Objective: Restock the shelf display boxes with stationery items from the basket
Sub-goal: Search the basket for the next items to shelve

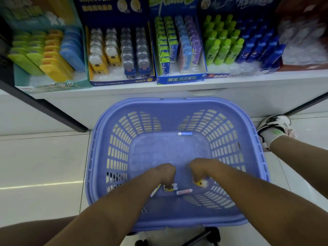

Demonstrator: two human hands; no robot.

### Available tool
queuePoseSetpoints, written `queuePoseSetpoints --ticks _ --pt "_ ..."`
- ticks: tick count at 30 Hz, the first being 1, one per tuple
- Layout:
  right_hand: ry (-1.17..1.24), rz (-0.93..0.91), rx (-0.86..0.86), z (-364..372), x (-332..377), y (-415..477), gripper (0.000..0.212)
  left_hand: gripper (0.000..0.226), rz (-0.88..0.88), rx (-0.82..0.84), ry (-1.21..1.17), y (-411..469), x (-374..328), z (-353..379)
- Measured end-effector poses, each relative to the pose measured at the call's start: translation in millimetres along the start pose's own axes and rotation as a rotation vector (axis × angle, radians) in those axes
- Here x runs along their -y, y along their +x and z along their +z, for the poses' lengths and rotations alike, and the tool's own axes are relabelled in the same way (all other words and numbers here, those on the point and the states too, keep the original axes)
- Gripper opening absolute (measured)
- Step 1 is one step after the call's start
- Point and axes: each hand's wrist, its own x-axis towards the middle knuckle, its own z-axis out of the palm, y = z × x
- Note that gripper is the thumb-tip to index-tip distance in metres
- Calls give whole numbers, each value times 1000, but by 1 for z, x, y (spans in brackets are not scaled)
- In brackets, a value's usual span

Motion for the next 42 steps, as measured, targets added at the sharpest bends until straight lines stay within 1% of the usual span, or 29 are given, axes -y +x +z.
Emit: queuePoseSetpoints --ticks 1,2,3,5,8,10,12,14,15,16,17,20,22,23,24,25,27,28,31,34,35,36,38,39,42 --pt "79 29 -30 -7 -2 -5 12 30 -4 -5 -5 1 1 0" --pt "165 27 -108 -14 -5 -10 8 31 -1 -13 -10 4 2 3" --pt "223 1 -171 -24 -6 -18 9 33 -4 2 -20 2 0 1" --pt "356 -26 -251 -38 -12 -33 18 34 -1 12 -14 0 -1 1" --pt "783 -93 -344 -54 -17 -61 20 31 -15 28 -10 -6 -3 -6" --pt "1045 -186 -389 -64 -19 -82 23 29 -25 39 -85 -13 -2 -21" --pt "1195 -261 -462 -75 -18 -104 17 19 -34 -3 -247 -21 3 -43" --pt "1249 -349 -568 -88 -12 -124 10 8 -40 -76 -525 -35 10 -69" --pt "1261 -393 -642 -95 -8 -132 12 9 -35 -88 -676 -47 13 -84" --pt "1269 -433 -724 -103 -2 -141 16 18 -21 -99 -795 -60 16 -99" --pt "1283 -481 -803 -112 6 -150 19 22 -3 -121 -859 -76 19 -114" --pt "1336 -665 -969 -139 31 -175 23 20 90 -255 -961 -132 31 -155" --pt "1263 -762 -1055 -159 47 -187 21 25 119 -399 -1002 -173 43 -175" --pt "1175 -767 -1108 -169 55 -190 19 28 121 -481 -992 -193 48 -183" --pt "1055 -731 -1170 -179 64 -191 21 30 121 -558 -987 -211 54 -188" --pt "905 -664 -1241 -190 72 -191 27 31 125 -633 -997 -227 60 -192" --pt "630 -528 -1366 -212 87 -185 37 28 158 -788 -1081 -249 71 -193" --pt "554 -499 -1396 -223 94 -183 40 25 184 -870 -1142 -254 76 -192" --pt "441 -466 -1392 -250 113 -175 42 18 213 -1142 -1230 -255 93 -188" --pt "256 -398 -1348 -271 124 -163 29 22 153 -1351 -1121 -246 110 -185" --pt "181 -379 -1315 -277 127 -158 24 23 133 -1404 -1067 -243 113 -184" --pt "106 -354 -1267 -282 129 -153 24 25 112 -1456 -1007 -240 117 -182" --pt "-5 -288 -1159 -288 132 -144 29 28 66 -1536 -886 -234 122 -181" --pt "-23 -261 -1134 -289 132 -140 30 29 48 -1556 -841 -232 124 -181" --pt "37 -246 -1156 -285 129 -135 23 30 41 -1573 -772 -226 127 -183"
